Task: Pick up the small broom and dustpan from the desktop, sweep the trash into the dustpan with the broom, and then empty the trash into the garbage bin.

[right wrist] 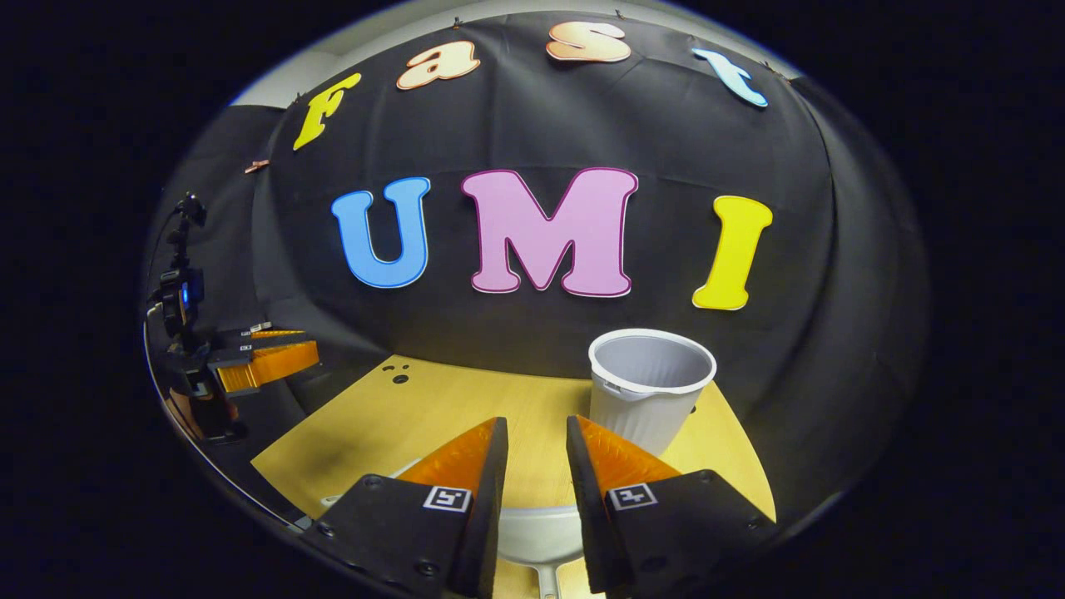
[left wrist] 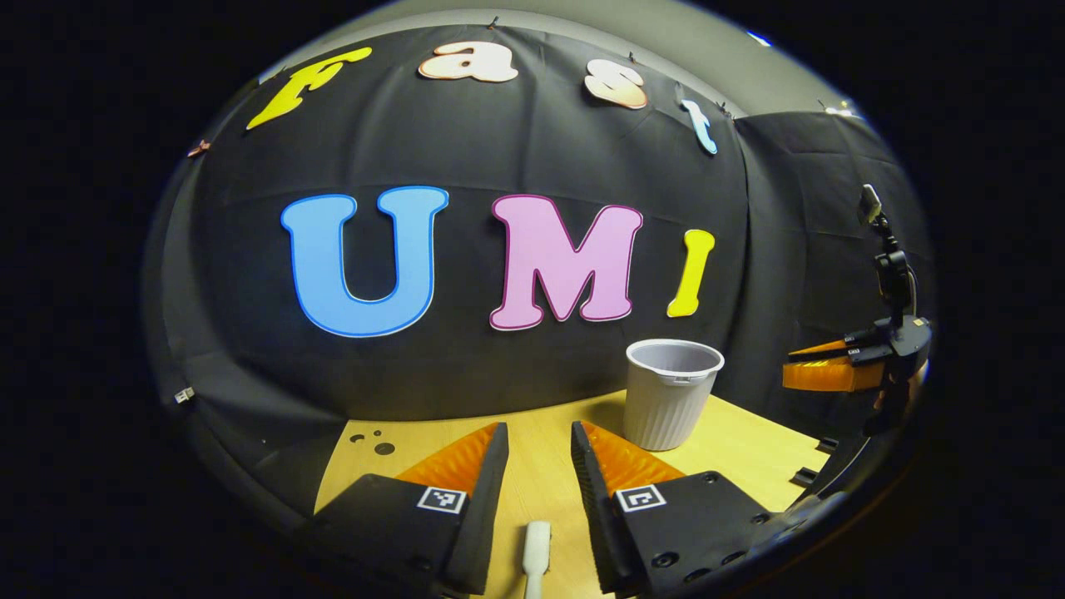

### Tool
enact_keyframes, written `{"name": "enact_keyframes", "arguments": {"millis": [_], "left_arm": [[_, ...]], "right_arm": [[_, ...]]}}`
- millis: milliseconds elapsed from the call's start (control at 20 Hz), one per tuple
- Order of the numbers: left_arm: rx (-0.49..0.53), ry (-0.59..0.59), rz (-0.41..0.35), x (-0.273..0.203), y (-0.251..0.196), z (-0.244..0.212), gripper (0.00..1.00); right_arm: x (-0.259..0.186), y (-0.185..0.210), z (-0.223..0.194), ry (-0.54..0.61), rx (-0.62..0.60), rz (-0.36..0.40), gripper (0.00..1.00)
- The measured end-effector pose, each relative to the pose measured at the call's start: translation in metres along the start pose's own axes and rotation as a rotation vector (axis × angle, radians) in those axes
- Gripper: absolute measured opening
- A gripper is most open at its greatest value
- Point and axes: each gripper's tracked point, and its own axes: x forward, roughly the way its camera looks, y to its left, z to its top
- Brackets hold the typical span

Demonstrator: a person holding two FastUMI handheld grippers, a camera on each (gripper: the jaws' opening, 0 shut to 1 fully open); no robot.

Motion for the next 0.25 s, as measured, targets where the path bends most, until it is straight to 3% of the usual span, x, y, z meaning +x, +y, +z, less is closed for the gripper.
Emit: {"name": "enact_keyframes", "arguments": {"millis": [200,250], "left_arm": [[0.001,0.016,-0.006,-0.002,0.01,-0.01,0.51],[-0.005,0.02,-0.005,-0.002,0.015,-0.012,0.51]], "right_arm": [[-0.001,0.009,0.002,-0.003,0.01,-0.019,0.45],[-0.001,0.012,0.004,-0.004,0.015,-0.023,0.39]]}}
